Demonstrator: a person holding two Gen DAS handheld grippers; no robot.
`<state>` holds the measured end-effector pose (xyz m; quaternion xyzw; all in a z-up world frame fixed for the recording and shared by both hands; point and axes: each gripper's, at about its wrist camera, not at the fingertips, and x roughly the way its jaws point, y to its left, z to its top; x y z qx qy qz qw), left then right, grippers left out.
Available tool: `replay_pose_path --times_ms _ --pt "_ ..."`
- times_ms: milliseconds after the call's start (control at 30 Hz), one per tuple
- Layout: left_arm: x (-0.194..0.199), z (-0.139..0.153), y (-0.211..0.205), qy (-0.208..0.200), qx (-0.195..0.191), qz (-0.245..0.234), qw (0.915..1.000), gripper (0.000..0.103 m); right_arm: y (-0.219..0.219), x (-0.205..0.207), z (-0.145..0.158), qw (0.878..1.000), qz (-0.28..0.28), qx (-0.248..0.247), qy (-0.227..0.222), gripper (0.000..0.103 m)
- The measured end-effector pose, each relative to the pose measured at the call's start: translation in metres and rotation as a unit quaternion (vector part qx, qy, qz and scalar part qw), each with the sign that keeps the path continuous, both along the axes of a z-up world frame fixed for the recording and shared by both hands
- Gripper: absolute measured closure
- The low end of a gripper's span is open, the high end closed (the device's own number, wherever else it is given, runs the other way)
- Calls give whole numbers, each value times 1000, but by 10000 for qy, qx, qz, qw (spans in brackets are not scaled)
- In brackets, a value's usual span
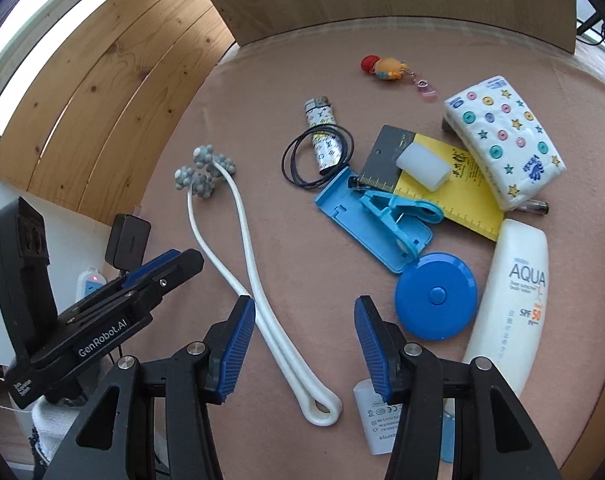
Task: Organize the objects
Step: 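Close the right gripper on the white massager cable's looped end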
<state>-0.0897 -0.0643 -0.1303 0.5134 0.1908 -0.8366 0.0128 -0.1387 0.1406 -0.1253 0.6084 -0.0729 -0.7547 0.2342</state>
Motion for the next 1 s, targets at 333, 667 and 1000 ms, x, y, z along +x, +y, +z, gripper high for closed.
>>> replay_pose_path --times_ms 333,667,1000 --pt "-4 -7 -8 -106 178 96 9997 64 -27 23 -21 9978 515 -7 -422 55" --pt "-5 -10 -21 -112 397 226 9989 59 -27 23 -12 9986 457 -84 -237 55" --pt "-38 -12 -22 -130 490 221 9985 53 -33 33 -14 9977 617 260 35 56"
